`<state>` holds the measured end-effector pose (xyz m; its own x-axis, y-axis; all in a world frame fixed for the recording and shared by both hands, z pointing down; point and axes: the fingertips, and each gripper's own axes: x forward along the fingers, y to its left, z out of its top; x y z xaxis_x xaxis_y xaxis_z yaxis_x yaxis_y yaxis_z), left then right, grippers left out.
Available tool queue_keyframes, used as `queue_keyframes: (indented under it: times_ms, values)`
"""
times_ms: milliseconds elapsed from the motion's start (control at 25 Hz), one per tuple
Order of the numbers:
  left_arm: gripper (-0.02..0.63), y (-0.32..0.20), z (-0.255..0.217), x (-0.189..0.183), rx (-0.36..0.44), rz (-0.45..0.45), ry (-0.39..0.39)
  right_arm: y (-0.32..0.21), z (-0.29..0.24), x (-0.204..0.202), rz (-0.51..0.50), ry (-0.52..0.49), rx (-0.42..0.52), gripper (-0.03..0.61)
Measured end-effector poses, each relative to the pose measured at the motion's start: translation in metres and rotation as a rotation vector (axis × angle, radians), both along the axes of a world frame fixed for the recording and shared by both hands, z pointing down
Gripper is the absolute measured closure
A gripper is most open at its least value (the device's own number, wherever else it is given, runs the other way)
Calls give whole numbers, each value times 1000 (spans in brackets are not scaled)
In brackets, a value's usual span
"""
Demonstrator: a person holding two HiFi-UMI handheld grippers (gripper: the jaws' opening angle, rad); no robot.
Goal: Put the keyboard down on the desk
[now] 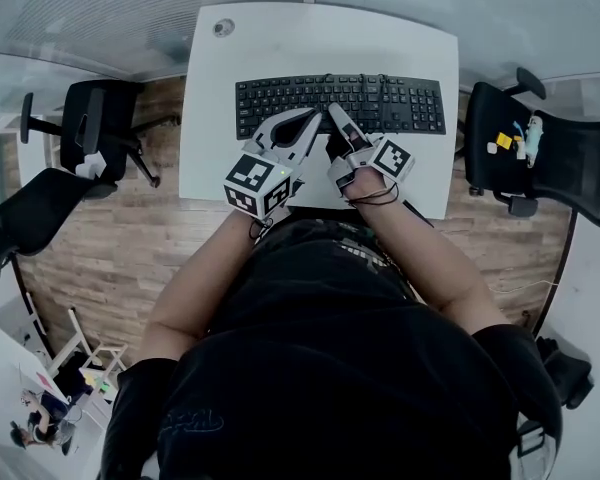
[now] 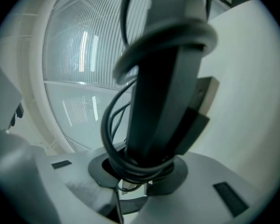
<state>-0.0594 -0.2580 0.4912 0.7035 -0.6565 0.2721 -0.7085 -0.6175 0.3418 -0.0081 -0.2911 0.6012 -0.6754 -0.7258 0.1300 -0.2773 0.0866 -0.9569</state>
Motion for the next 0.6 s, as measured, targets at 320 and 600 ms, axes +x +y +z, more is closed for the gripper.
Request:
queue_keyframes:
  times_ms: [320,600]
  values:
    - [598,-10,41,4,-64,-2,-27,-3,41,4,13,-12,-89,476]
    - [598,-11,74,6,-118,21,-72,-10,65,1,27,-47,-109,476]
